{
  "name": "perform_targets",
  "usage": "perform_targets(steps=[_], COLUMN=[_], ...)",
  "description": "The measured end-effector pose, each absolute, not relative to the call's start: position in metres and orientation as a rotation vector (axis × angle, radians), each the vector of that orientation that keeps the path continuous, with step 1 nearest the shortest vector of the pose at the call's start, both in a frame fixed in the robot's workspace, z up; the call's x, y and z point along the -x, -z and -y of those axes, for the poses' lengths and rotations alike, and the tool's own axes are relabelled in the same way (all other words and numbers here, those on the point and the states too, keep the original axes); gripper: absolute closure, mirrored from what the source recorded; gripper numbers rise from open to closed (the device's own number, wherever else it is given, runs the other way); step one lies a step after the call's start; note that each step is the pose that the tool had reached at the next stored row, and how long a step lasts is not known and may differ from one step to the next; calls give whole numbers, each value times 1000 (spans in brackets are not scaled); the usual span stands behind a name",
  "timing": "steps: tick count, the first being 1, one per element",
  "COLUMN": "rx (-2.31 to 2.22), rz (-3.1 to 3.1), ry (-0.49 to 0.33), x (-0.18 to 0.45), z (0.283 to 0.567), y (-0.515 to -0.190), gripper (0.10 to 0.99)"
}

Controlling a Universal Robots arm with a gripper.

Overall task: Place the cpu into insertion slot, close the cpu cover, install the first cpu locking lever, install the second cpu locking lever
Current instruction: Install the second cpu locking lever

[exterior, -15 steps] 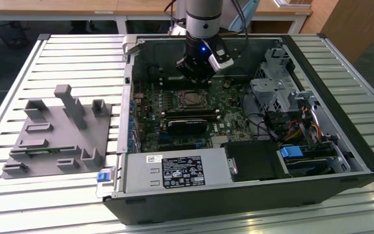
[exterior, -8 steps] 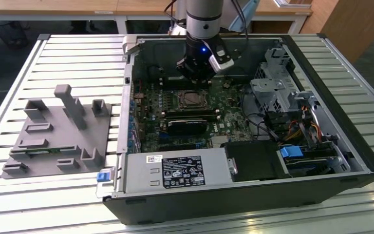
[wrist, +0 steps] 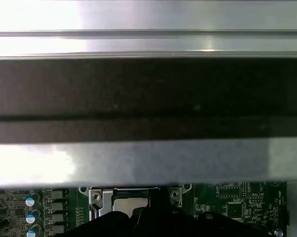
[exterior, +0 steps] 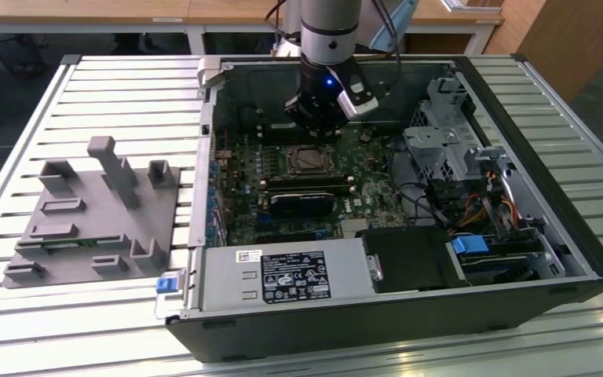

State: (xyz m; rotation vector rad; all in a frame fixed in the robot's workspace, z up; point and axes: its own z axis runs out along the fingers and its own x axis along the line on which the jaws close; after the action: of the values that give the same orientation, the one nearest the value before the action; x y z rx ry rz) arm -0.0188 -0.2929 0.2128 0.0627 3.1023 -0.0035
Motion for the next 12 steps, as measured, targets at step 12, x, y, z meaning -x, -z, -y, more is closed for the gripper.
perform_targets(steps=[12], rx=[-63], rz=[-3102], ry=[-2], x=[19], z=[293], y=[-238], gripper=[965])
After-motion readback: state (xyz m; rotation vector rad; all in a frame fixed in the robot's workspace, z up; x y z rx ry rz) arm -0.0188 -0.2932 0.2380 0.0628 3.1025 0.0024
